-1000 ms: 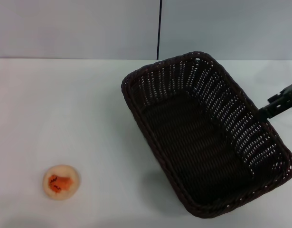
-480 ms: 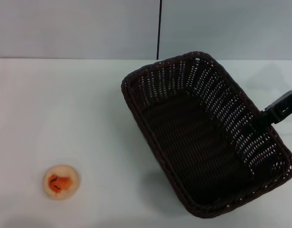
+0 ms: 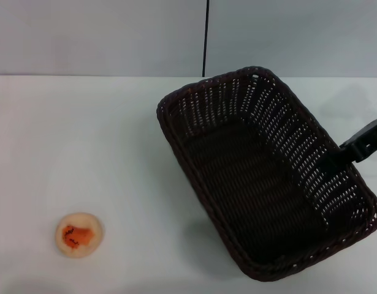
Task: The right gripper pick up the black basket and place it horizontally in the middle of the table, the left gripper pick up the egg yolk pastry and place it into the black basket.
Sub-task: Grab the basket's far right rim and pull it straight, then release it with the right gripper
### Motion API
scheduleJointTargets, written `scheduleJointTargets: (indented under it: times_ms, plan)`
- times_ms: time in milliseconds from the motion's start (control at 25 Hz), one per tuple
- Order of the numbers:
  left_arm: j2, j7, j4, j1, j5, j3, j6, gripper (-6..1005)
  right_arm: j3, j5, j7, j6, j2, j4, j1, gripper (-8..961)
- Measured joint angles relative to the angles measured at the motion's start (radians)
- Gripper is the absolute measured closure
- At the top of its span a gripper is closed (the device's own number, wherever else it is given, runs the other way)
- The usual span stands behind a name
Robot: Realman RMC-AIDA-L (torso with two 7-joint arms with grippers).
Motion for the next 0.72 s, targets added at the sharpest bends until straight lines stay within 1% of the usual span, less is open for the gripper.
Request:
scheduleJointTargets:
  times_ms: [160, 280, 480, 720]
  plan:
    - [0.0, -0.001, 0.0, 0.001, 0.0, -0.001, 0.0, 274, 0.02, 0.022, 0.0, -0.014, -0.007, 0.003, -0.006, 712]
    - [0.0, -0.003, -0.001, 0.001, -0.001, -0.004, 0.001, 275, 0.036, 0.072, 0.0, -0.034, -0.023, 0.004, -0.017, 723]
    - [0.0, -0.003, -0.002, 0.001, -0.003, -0.006, 0.004, 275, 0.059, 0.17, -0.001, -0.047, -0.059, 0.003, -0.048, 736]
    - [0.0, -0.003, -0.001, 0.0, -0.006, -0.008, 0.005, 275, 0.078, 0.315, -0.03, -0.049, -0.088, 0.002, -0.094, 743]
